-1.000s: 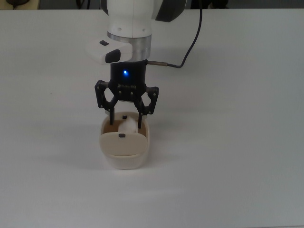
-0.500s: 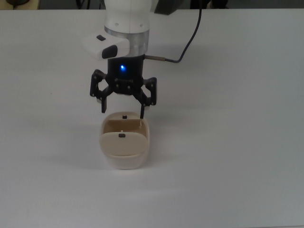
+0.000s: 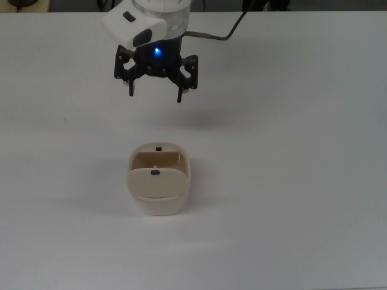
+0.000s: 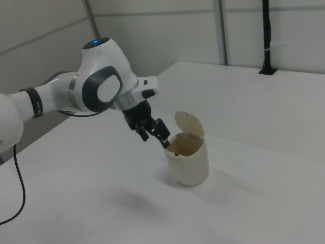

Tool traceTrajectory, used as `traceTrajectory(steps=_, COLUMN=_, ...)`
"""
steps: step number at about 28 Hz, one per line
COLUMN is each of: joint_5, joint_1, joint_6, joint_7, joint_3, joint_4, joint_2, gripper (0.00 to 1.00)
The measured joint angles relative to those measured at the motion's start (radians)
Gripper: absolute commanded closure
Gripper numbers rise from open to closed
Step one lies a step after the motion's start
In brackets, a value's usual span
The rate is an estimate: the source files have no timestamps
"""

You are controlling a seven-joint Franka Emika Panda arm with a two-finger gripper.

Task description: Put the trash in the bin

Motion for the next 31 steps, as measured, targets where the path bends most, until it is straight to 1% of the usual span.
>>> traceTrajectory(steps=8, joint_5=0.0, joint_1=0.0, joint_6=-0.15, joint_7=-0.002, joint_3=0.003, joint_4=0.0, joint_2=-0.039, gripper=0.0)
traceTrajectory(steps=15, joint_5=0.002, joint_1=-0.005, joint_6=-0.236, joint_7=-0.034, joint_3=-0.002, joint_4=0.0, joint_2=-0.099, gripper=0.0)
traceTrajectory(steps=20, joint_5=0.053, joint_1=-0.018, joint_6=-0.255, joint_7=-0.089, joint_3=-0.025, joint_4=0.0, joint_2=-0.139, gripper=0.0)
traceTrajectory(steps=23, joint_5=0.075, joint_1=-0.03, joint_6=-0.256, joint_7=-0.108, joint_3=-0.036, joint_4=0.0, joint_2=-0.162, gripper=0.0)
traceTrajectory(steps=31, joint_5=0.08, joint_1=-0.033, joint_6=-0.266, joint_7=-0.11, joint_3=-0.037, joint_4=-0.001, joint_2=-0.188, gripper=0.0)
